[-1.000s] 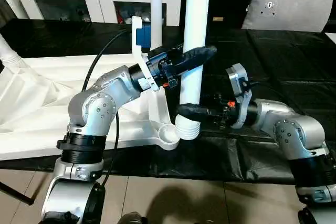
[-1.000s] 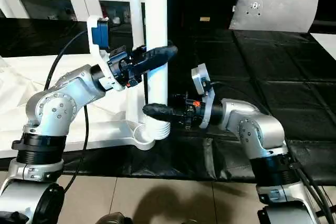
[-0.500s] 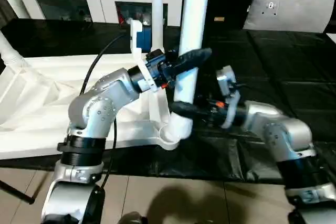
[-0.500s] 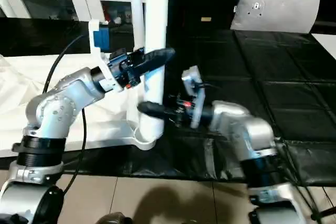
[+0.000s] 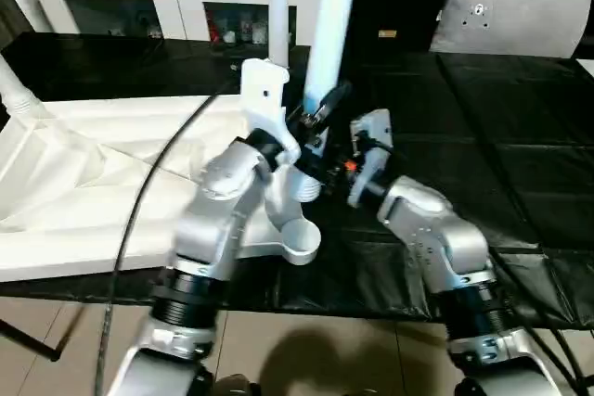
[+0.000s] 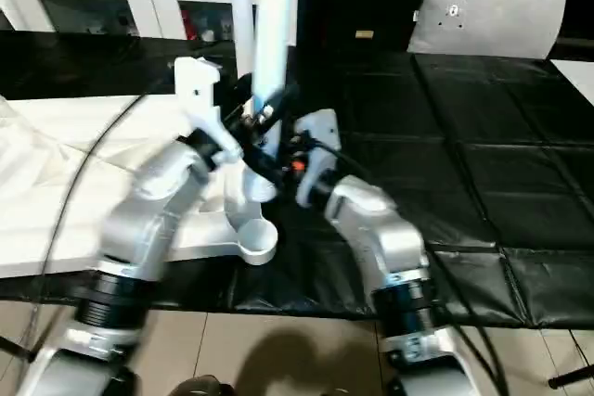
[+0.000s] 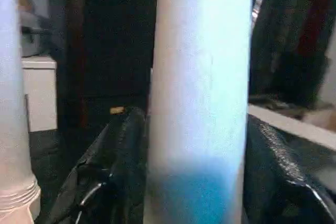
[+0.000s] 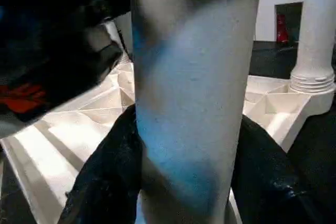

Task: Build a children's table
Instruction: Pick table leg

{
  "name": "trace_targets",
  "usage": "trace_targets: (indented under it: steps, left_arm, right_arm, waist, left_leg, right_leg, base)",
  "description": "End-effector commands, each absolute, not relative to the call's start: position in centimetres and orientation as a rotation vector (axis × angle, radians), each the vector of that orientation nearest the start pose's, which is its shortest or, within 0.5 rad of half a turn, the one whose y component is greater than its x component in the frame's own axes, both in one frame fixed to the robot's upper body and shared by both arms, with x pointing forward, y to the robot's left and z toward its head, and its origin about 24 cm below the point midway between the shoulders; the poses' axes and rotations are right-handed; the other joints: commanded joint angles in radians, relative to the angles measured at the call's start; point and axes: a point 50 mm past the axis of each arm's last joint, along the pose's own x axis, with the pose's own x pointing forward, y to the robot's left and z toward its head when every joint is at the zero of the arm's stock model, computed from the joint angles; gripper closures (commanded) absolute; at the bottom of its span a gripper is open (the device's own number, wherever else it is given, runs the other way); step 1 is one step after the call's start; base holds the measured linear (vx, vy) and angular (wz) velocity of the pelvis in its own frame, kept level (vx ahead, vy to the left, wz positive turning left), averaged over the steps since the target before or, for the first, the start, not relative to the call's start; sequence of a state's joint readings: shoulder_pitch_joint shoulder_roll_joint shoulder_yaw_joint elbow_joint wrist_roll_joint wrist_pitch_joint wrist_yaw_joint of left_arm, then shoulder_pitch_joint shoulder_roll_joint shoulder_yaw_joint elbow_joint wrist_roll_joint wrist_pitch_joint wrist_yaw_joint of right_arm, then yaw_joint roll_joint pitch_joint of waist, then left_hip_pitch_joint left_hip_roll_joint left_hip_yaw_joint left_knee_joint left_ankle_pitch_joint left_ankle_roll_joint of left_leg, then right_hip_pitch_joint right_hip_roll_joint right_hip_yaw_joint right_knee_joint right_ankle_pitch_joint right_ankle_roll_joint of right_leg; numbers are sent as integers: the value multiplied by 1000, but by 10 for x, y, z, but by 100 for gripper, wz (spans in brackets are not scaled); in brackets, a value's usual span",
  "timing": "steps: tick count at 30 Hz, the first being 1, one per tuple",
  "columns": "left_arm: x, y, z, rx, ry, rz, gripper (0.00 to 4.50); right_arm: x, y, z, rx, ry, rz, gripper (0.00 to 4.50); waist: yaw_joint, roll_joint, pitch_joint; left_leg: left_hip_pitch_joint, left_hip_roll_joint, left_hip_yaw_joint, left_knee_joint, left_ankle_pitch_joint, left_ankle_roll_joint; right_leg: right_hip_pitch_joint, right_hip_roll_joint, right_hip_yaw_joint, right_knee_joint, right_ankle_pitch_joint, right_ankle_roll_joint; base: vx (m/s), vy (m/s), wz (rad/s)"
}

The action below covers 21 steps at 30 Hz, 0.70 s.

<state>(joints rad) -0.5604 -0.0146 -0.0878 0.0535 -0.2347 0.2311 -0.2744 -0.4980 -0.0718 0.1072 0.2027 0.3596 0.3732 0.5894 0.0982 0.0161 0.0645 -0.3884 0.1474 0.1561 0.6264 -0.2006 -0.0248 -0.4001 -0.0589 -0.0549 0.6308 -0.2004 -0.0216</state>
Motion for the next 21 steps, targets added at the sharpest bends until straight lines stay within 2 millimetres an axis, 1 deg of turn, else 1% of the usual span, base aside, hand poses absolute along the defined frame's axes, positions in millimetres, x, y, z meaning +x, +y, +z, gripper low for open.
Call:
trace_targets:
  steps: [1, 3, 4, 6, 12, 16, 17, 18, 19, 20, 21]
  left_arm:
    - [323, 59, 168, -123, -264, -592, 218]
    - [323, 56, 168, -117, -277, -587, 230]
    - [323, 56, 168, -114, -280, -585, 241]
    - [323, 56, 167, -111, -284, -572, 254]
    - [326, 60, 167, -115, -286, -528, 264]
    - [326, 59, 167, -147, -281, -543, 264]
    - [326, 60, 167, -168, -278, -550, 264]
    - [328, 62, 168, -217, -267, -561, 264]
    - [329, 63, 169, -251, -257, -571, 264]
    - [329, 64, 169, -286, -247, -580, 264]
    - [331, 68, 171, -352, -225, -608, 265]
  right_arm:
    - [317, -65, 106, 209, 48, 874, 261]
    - [317, -63, 105, 214, 44, 868, 261]
    - [317, -62, 105, 212, 41, 864, 261]
    - [318, -61, 105, 207, 36, 851, 261]
    - [321, -63, 104, 202, 34, 820, 261]
    - [321, -65, 102, 209, 53, 809, 261]
    - [321, -66, 102, 218, 46, 819, 226]
    - [320, -69, 105, 236, 34, 833, 205]
    - [320, -71, 106, 250, 28, 841, 191]
    - [320, -73, 108, 262, 21, 848, 188]
    - [319, -80, 113, 315, 2, 878, 181]
  waist:
    - [-3, -6, -75]
    - [-7, -6, -74]
    - [-10, -3, -74]
    - [-11, -2, -73]
    - [-12, -3, -73]
    - [-12, -2, -73]
    - [-12, -3, -73]
    - [-11, -2, -74]
    - [-11, -5, -74]
    - [-9, -4, -74]
    - [-9, -5, -73]
  left_leg:
    - [10, 78, -24, -80, -97, 20]
    - [10, 78, -24, -81, -109, 20]
    - [10, 79, -26, -82, -117, 17]
    - [12, 80, -26, -83, -125, 15]
    - [12, 80, -26, -83, -128, 17]
    - [12, 79, -25, -83, -128, 17]
    - [12, 78, -25, -82, -126, 19]
    - [13, 79, -25, -82, -124, 19]
    - [12, 77, -23, -80, -121, 19]
    - [13, 77, -23, -80, -119, 19]
    - [13, 76, -22, -79, -121, 26]
  right_leg:
    - [59, -97, 54, -72, -73, -202]
    - [59, -97, 55, -74, -94, -197]
    - [58, -96, 55, -75, -104, -196]
    - [56, -96, 55, -76, -111, -194]
    - [56, -96, 56, -75, -94, -203]
    - [56, -96, 55, -74, -92, -205]
    - [56, -95, 55, -74, -89, -205]
    - [56, -97, 56, -74, -85, -208]
    - [58, -97, 56, -72, -79, -214]
    - [58, -98, 56, -71, -76, -219]
    - [58, -98, 56, -72, -78, -225]
  base:
    - [0, 0, 0]
    - [0, 0, 0]
    - [0, 0, 0]
    - [0, 0, 0]
    - [0, 0, 0]
    - [0, 0, 0]
    - [0, 0, 0]
    - [0, 0, 0]
    - [0, 0, 0]
    - [0, 0, 0]
    - [0, 0, 0]
